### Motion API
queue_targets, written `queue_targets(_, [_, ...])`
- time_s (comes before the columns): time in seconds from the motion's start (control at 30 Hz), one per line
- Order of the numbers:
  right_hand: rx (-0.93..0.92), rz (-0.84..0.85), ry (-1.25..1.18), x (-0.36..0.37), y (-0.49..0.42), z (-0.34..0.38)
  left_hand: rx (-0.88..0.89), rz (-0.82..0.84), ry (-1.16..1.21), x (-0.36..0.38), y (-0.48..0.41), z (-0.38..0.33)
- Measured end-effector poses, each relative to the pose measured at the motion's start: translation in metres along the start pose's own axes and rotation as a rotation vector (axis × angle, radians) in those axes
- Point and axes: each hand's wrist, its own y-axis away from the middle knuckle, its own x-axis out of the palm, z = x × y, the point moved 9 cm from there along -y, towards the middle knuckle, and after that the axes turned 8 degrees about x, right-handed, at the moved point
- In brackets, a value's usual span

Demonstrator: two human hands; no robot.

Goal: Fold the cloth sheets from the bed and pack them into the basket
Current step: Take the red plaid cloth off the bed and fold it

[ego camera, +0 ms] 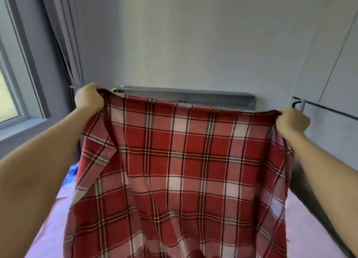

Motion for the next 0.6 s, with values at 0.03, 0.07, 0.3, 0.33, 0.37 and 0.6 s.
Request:
queue_targets(0.03, [-0.013, -0.121, -0.084, -0.040, -0.028, 0.018, 0.049, -0.092, 0.023, -0.023, -0.034, -0.020])
queue_targets(0.07, [-0.022, -0.216, -0.147, -0.071, -0.042, 0.028, 0.079, -0.159, 0.038, -0.042, -0.053, -0.031])
queue_targets(0.3, [-0.108, -0.635, -0.410, -0.216, -0.099, 0.055, 0.354, -0.518, 0.064, -0.141, -0.157, -0.105])
queue_targets(0.33, [-0.123, -0.646, -0.420, -0.220, -0.100, 0.053, 0.399, -0.514, 0.078, -0.144, -0.162, -0.103])
queue_targets(0.37, [-0.146, -0.651, -0.418, -0.221, -0.099, 0.051, 0.426, -0.499, 0.108, -0.145, -0.165, -0.097])
queue_targets(0.6, [-0.640, -0.382, -0.050, -0.126, -0.042, 0.006, 0.604, 0.017, -0.128, -0.074, -0.087, 0.002])
